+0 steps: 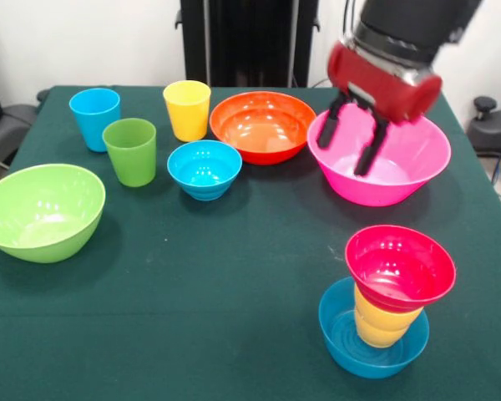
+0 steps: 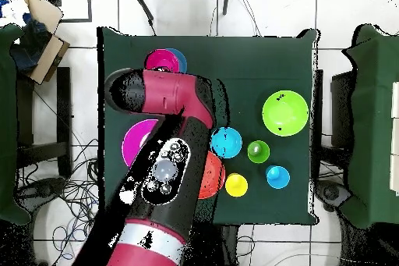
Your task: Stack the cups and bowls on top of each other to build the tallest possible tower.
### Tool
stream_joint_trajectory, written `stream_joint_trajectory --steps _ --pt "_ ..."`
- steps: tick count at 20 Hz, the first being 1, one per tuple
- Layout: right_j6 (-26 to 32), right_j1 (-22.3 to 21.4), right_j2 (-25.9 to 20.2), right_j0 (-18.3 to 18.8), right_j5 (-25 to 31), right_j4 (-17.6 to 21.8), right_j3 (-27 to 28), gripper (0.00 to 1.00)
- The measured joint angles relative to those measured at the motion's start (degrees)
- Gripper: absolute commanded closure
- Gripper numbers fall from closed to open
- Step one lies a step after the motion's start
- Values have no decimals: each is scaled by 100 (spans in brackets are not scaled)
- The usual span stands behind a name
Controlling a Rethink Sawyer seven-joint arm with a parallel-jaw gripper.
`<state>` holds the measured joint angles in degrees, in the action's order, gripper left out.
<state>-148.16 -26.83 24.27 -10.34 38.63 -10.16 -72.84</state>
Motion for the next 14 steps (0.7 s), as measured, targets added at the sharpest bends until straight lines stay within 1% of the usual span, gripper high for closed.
stream_joint_trajectory --steps 2,4,7,14 --pt "0 -127 -2 43 1 1 -103 0" --pt "0 -431 -11 159 1 6 -333 0" --pt "0 -667 -16 271 2 12 -496 0" --pt "0 -985 -72 469 0 31 -713 0"
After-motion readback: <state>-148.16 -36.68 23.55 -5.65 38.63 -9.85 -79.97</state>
